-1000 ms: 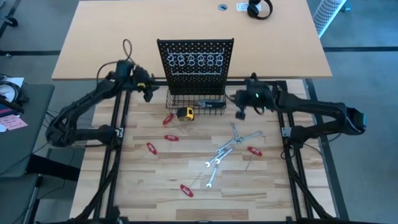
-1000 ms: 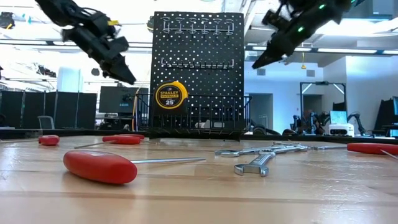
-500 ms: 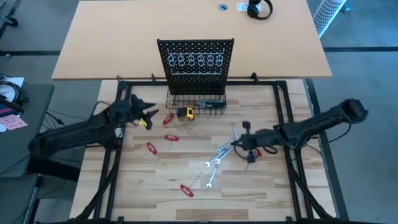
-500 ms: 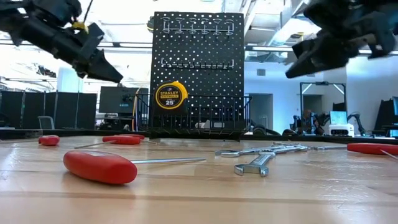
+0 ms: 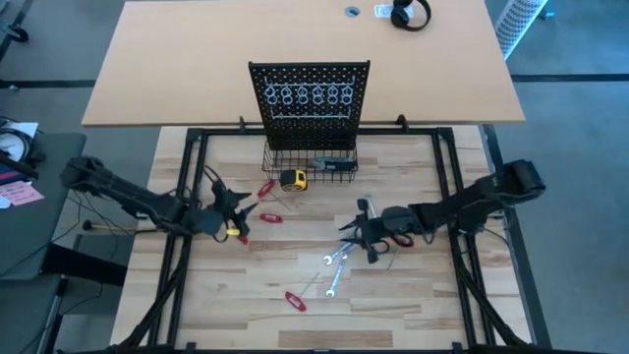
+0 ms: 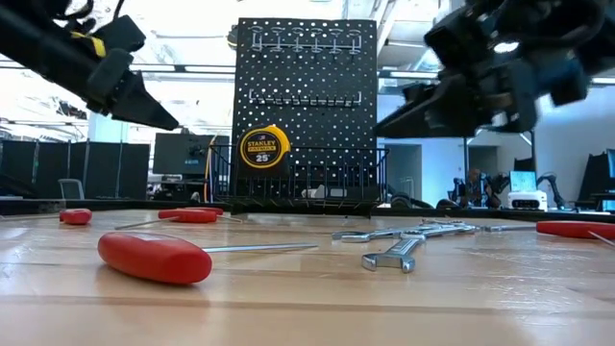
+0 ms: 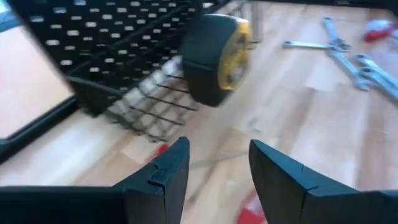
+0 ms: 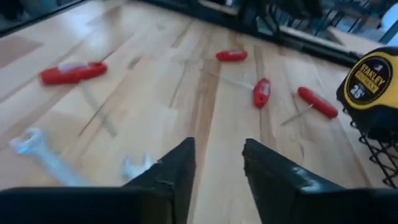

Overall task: Hang tools onto peg board
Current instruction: Hang the red T-handle Allen wrench into the pegboard

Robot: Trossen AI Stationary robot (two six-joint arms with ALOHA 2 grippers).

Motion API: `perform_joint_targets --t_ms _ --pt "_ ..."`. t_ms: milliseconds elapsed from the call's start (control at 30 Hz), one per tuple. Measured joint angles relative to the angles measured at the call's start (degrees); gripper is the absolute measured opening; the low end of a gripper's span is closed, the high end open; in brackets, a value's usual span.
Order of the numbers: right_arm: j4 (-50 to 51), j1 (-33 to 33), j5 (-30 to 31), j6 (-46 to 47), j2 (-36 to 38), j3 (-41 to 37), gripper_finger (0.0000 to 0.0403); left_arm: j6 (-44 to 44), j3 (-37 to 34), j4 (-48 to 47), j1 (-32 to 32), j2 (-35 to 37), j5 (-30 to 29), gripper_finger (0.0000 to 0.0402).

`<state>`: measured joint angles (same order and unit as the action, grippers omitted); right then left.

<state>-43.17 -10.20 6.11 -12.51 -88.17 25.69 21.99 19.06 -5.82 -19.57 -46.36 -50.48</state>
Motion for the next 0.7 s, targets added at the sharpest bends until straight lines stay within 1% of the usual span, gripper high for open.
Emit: perform_joint_targets --t_ms 67,167,200,267,333,400,467,533,567,700 --pt "-6.2 0.4 0.0 0.0 -3.9 0.0 0.0167 2.5 2.0 -1.7 -2.4 -3.1 -1.0 0.0156" --pt "-14.5 0.6 -0.1 -0.2 -9.2 0.1 0.0181 6.5 7.5 -11.0 -4.2 -8.1 -2.5 0.0143" --pt "-15.0 0.6 0.0 -0.8 -10.2 0.3 0.0183 8.4 10.1 -15.2 -4.3 -10.1 -2.4 0.0136" --pt "-13.2 0.6 0.0 -1.7 -9.9 0.9 0.0185 12.3 15.1 -24.2 -4.3 -13.9 -0.8 0.0120" --pt "-13.2 0.8 0.0 -2.5 -9.1 1.6 0.0184 16.1 19.9 -32.8 -4.3 -17.8 3.5 0.0104" --pt "-13.4 1.2 0.0 -3.4 -9.3 1.6 0.0181 18.8 23.1 -37.4 -4.3 -21.2 9.5 0.0090" --pt "-12.6 1.8 0.0 -3.7 -9.8 1.7 0.0178 21.2 24.4 -36.8 -4.3 -24.0 13.5 0.0080" --pt "-12.9 2.2 0.0 -3.5 -9.8 1.9 0.0176 22.7 24.8 -34.9 -4.3 -26.4 14.8 0.0074" --pt "-13.4 2.3 0.0 -3.3 -9.7 2.1 0.0176 22.9 25.0 -34.4 -4.2 -27.4 16.5 0.0072" --pt "-12.9 2.4 0.0 -2.4 -9.6 2.3 0.0176 23.4 26.0 -37.5 -3.6 -30.0 30.4 0.0078"
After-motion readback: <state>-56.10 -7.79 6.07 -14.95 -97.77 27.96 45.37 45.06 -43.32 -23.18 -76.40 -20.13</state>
